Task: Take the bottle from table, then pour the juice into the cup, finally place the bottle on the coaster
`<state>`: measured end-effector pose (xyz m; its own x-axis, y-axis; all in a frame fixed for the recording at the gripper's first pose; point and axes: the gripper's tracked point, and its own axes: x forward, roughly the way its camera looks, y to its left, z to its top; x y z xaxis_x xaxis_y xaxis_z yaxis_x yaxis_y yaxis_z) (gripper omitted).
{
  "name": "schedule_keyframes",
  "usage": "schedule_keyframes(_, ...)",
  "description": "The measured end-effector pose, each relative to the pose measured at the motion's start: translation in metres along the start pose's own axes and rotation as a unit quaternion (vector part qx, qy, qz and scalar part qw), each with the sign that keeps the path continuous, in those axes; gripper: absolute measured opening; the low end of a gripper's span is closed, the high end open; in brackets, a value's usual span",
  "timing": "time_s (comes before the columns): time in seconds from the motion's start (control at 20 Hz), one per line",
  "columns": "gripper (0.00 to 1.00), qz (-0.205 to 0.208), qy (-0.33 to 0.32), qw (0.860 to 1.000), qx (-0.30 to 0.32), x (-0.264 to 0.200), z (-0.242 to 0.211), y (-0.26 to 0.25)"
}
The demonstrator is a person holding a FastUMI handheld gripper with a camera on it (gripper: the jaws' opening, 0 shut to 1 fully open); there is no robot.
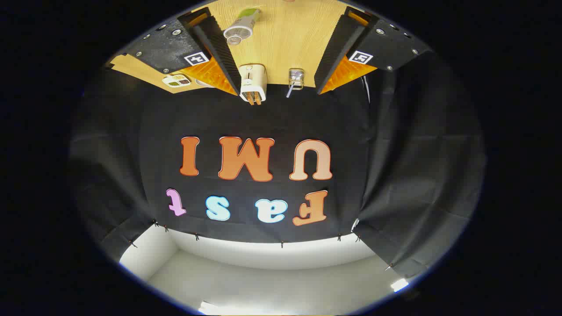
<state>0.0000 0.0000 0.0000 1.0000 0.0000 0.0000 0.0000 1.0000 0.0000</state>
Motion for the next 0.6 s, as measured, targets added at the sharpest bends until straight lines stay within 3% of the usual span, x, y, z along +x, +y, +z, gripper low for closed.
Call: schedule_keyframes(0.6,0.99,0.02,-0.02,1.0,0.0,-0.006,0.017,0.01)
